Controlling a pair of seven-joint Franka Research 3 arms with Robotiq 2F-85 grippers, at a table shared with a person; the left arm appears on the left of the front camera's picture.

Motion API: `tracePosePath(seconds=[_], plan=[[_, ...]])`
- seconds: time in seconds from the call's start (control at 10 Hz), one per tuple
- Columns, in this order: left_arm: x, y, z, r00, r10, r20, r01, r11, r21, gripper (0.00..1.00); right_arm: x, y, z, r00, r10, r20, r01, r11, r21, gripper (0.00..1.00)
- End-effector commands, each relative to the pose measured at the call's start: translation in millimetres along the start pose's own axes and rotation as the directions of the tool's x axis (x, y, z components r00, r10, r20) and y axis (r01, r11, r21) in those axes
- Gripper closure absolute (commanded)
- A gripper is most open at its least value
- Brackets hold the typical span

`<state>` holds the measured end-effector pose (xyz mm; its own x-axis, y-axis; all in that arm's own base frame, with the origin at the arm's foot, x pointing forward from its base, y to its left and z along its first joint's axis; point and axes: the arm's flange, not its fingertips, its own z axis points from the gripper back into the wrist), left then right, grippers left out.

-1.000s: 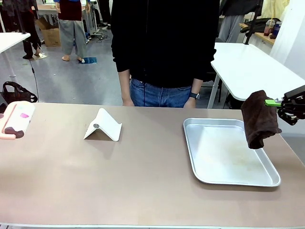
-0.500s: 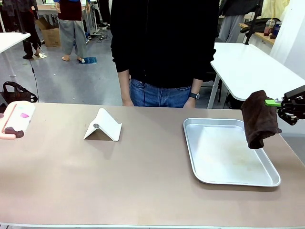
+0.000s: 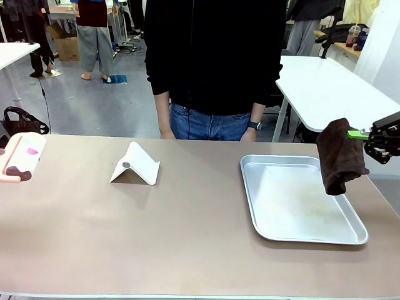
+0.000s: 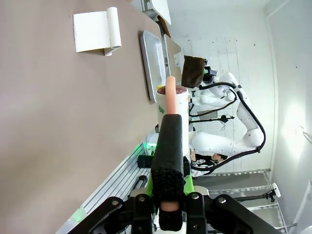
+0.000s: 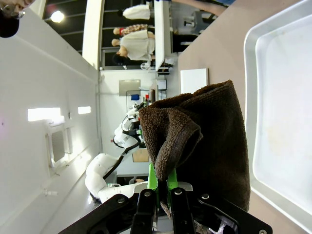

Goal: Clean the surface of the table.
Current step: Return the Lint Roller and towel to their original positions.

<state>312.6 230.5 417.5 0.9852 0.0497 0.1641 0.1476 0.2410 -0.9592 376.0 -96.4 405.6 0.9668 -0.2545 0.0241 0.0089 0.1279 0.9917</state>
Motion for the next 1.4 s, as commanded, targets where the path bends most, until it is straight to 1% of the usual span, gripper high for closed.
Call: tracePosePath(seconds=[0.0,0.2,0.3,0.4,0.5,0.6,0.7,0.8,0.9,1.0,1.2,1.3], plan=[[1.0,-4.3,0.2,1.0,-0.003,0.001,0.003,1.0,-0.001,0.77,0.7,2.1,0.1,1.0,0.019,0.0,-0.019,1.0,0.007,0.92],[1.0,-4.3,0.2,1.0,-0.003,0.001,0.003,1.0,-0.001,0.77,0.7,2.1,0.1,1.0,0.019,0.0,-0.019,1.0,0.007,0.92],[0.0,0.0,0.0,1.0,0.0,0.0,0.0,1.0,0.0,0.77,0.0,0.0,0.0,1.0,0.0,0.0,0.0,1.0,0.0,0.92],[14.5,-5.7,-9.5,0.999,0.032,-0.011,-0.032,0.999,-0.01,0.77,2.5,8.3,-14.6,1.0,0.028,-0.009,-0.028,1.0,0.001,0.92],[28.4,-16.6,-24.8,0.998,0.056,-0.014,-0.055,0.998,0.015,0.77,7.5,20.3,-36.6,0.997,0.062,-0.046,-0.062,0.998,0.013,0.92],[45.4,-31.6,-46.8,0.996,0.076,-0.046,-0.074,0.996,0.042,0.77,15.0,33.1,-66.5,0.993,0.087,-0.08,-0.087,0.996,0.014,0.92],[60.4,-43.0,-69.2,0.992,0.119,-0.041,-0.115,0.989,0.098,0.77,21.0,40.9,-98.4,0.988,0.092,-0.12,-0.09,0.996,0.023,0.92],[72.2,-58.0,-96.7,0.989,0.12,-0.085,-0.111,0.988,0.106,0.77,24.7,47.0,-131.6,0.987,0.088,-0.136,-0.087,0.996,0.016,0.92],[83.6,-74.5,-124.9,0.985,0.153,-0.077,-0.139,0.977,0.162,0.77,27.0,47.8,-164.0,0.988,0.073,-0.134,-0.074,0.997,-0.002,0.92],[93.5,-92.8,-155.6,0.985,0.154,-0.077,-0.132,0.963,0.236,0.77,24.5,41.1,-200.4,0.985,0.057,-0.162,-0.066,0.996,-0.052,0.92],[107.7,-117.8,-205.2,0.985,0.085,-0.149,-0.019,0.915,0.403,0.77,17.3,14.9,-255.8,0.98,0.001,-0.199,-0.027,0.992,-0.125,0.92],[115.2,-128.7,-228.0,0.987,0.05,-0.155,0.027,0.89,0.455,0.77,13.2,1.3,-276.9,0.979,-0.004,-0.202,-0.031,0.986,-0.167,0.92]])
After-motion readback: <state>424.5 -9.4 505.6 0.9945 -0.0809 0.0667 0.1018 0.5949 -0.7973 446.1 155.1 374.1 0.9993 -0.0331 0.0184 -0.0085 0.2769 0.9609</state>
